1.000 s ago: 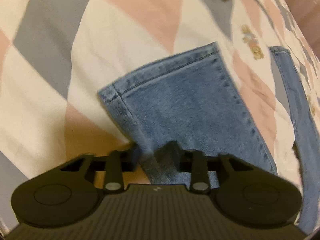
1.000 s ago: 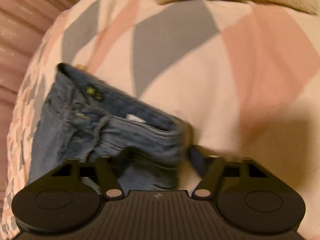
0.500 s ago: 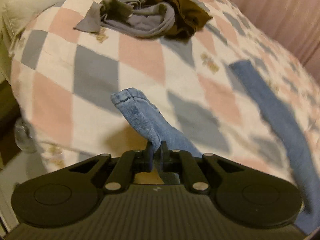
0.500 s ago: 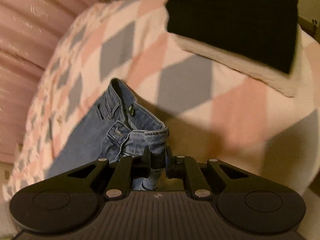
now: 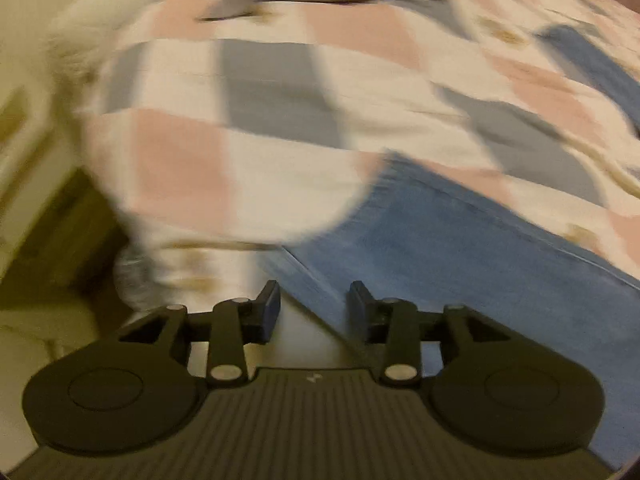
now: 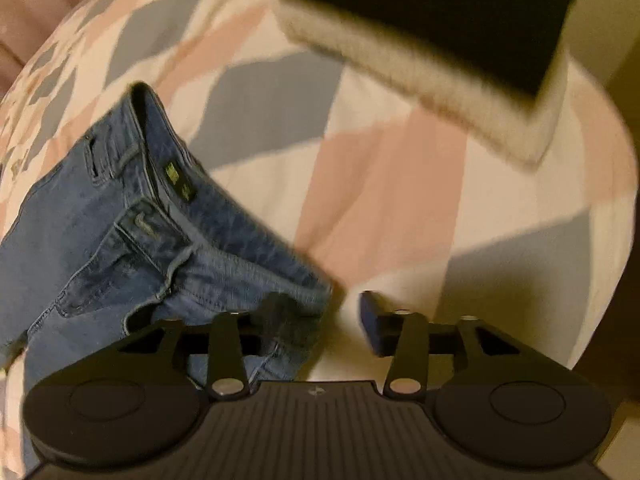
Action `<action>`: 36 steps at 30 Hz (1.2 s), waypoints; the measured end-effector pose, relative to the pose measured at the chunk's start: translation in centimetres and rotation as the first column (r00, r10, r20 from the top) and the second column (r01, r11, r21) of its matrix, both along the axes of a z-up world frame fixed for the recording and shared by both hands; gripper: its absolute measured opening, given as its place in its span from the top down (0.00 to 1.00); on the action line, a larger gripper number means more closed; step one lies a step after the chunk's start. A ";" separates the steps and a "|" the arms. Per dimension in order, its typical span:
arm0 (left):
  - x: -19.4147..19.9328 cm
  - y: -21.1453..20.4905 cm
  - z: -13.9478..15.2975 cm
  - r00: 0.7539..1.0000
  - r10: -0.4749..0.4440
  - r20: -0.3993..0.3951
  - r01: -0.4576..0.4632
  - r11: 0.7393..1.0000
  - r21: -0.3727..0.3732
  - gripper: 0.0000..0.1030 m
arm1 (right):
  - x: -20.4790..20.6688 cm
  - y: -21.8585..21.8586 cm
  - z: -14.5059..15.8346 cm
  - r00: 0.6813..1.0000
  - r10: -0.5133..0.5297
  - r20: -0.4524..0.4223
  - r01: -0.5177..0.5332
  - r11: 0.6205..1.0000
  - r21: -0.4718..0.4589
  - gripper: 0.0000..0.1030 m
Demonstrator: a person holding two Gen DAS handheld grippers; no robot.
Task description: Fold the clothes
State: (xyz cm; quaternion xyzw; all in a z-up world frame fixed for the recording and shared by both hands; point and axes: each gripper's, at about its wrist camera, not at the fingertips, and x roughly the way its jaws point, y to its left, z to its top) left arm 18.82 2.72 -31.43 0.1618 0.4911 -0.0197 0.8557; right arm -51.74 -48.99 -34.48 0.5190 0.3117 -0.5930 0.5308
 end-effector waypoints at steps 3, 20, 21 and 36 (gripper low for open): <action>0.2 1.3 0.8 0.997 0.074 0.020 -0.074 0.997 -0.022 0.76 | 0.1 0.0 0.1 0.999 0.028 0.022 -0.028 1.000 -0.006 0.38; -8.7 -17.1 -7.4 0.865 -0.497 -0.065 0.498 0.836 0.230 0.63 | 13.2 2.5 -2.6 0.806 0.573 -0.146 -0.579 0.816 0.008 0.42; -7.7 -16.2 -6.9 0.896 -0.440 -0.063 0.441 0.863 0.247 0.63 | 12.4 2.2 -3.0 0.816 0.550 -0.179 -0.554 0.832 0.030 0.35; -15.5 -14.3 11.0 0.881 -0.472 0.015 0.472 0.881 0.004 0.41 | 11.1 4.7 9.6 0.861 0.488 -0.146 -0.506 0.851 -0.142 0.19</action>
